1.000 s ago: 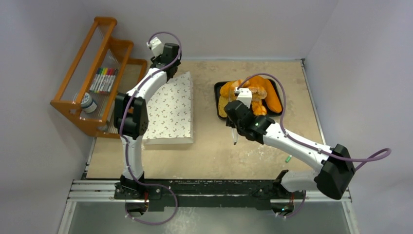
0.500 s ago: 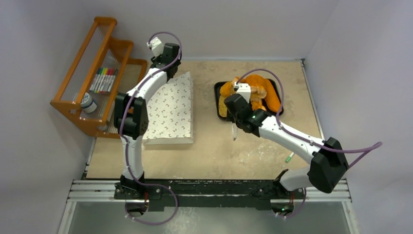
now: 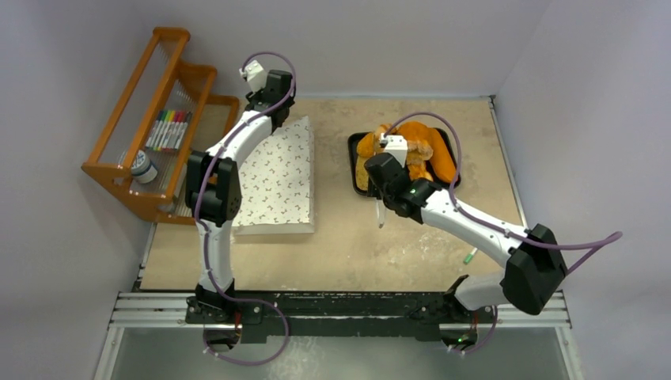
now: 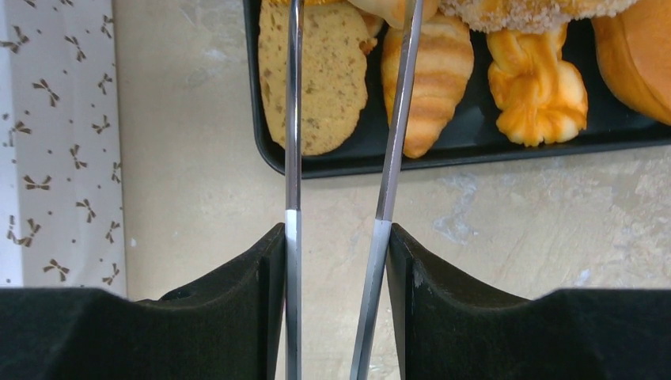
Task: Take the fake bread out of the paper bag
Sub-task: Place the fake bread in the container.
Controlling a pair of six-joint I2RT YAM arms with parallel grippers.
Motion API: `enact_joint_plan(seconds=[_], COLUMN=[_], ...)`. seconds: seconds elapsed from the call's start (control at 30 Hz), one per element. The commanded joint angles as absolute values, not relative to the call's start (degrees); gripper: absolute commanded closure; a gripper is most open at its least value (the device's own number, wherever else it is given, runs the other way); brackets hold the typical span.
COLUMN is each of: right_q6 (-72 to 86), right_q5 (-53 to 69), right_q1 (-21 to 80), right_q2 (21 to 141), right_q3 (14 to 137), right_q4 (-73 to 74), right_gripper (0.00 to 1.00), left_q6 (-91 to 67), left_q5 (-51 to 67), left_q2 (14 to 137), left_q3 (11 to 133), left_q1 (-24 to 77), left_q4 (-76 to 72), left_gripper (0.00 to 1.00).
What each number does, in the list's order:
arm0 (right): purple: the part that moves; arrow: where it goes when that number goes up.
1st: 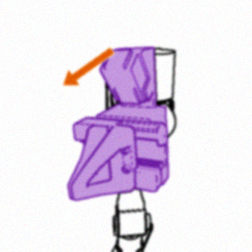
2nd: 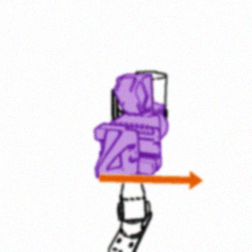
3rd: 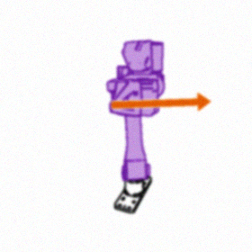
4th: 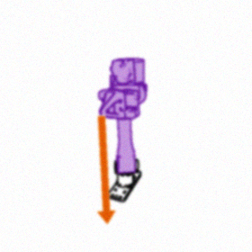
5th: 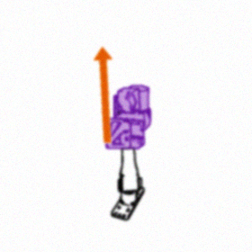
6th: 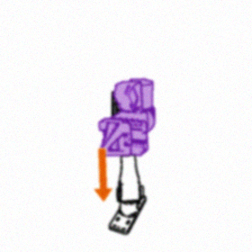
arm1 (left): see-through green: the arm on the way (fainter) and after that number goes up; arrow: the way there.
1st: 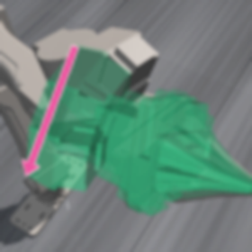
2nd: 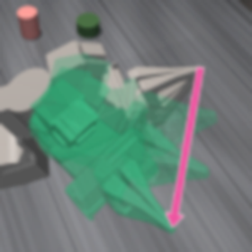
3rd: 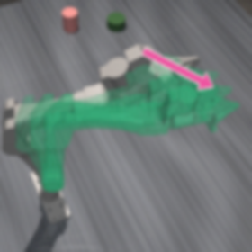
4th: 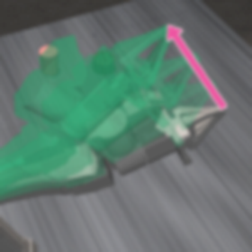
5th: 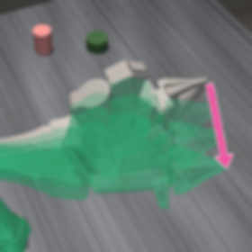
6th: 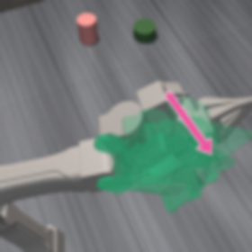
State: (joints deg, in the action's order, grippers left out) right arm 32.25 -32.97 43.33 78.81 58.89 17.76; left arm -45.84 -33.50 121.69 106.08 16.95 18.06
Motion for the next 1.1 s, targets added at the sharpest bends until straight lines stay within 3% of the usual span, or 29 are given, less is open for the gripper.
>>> enact_joint_plan(seconds=[0.0, 1.07], right_q6=[34.2, 36.2], right_q5=[-34.3, -35.5], right_q1=[43.2, 44.7], right_q2=[75.2, 67.3], right_q3=[57.1, 53.1], right_q4=[16.7, 19.8], right_gripper=[0.52, 0.53], left_q6=[-45.3, -45.6], left_q5=[-34.5, -34.8], left_q2=[119.1, 119.7], left_q3=[107.3, 108.2], left_q1=[17.2, 18.1], left_q4=[16.0, 16.5], left_gripper=[0.45, 0.45])
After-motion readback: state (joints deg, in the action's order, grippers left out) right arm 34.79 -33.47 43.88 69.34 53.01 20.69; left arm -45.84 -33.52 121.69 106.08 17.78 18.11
